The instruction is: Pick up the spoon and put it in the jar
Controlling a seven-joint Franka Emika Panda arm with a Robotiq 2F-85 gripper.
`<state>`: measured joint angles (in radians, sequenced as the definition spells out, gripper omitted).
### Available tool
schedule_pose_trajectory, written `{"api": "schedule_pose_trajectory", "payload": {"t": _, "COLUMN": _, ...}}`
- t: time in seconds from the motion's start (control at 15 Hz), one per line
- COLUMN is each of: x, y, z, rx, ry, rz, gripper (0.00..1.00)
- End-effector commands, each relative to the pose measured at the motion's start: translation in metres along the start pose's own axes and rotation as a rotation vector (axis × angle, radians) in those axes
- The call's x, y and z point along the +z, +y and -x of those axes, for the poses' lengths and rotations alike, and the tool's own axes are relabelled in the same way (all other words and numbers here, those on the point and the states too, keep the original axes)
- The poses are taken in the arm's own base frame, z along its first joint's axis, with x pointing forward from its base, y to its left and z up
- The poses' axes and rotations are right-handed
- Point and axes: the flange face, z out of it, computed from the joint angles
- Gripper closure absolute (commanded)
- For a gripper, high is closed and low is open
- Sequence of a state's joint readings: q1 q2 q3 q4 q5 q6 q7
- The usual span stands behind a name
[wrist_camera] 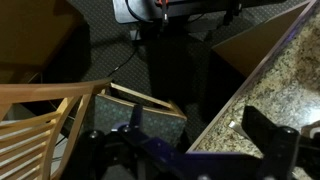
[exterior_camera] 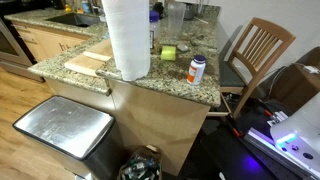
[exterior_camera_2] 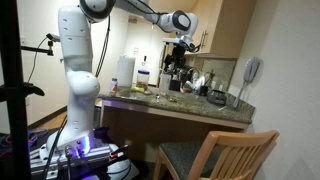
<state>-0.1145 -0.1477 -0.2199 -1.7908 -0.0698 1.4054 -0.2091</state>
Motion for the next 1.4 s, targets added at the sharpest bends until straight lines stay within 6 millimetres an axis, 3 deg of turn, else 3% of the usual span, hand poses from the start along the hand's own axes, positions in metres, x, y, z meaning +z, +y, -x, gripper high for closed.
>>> {"api": "schedule_pose_trajectory", "payload": {"t": 0.0, "x": -0.001, "y": 0.000, "z": 0.000, "rx": 0.000, "ry": -0.001, "rz": 0.000, "gripper": 0.00}}
{"api": "schedule_pose_trajectory", "payload": {"t": 0.4, "x": 0.000, "y": -0.015, "z": -0.003, "rx": 0.069, "ry": 0.031, "rz": -0.204, "gripper": 0.00}}
{"api": "schedule_pose_trajectory", "payload": {"t": 0.73, "x": -0.001, "y": -0.017, "z": -0.001, "rx": 0.073, "ry": -0.010, "rz": -0.146, "gripper": 0.00}}
{"api": "schedule_pose_trajectory", "payload": {"t": 1.2, "x": 0.001, "y": -0.022, "z": 0.001, "rx": -0.112, "ry": -0.019, "rz": -0.163, "gripper": 0.00}}
{"api": "schedule_pose_trajectory", "payload": {"t": 1.33, "x": 0.004, "y": -0.022, "z": 0.006, "rx": -0.225, "ry": -0.096, "rz": -0.151, "gripper": 0.00}}
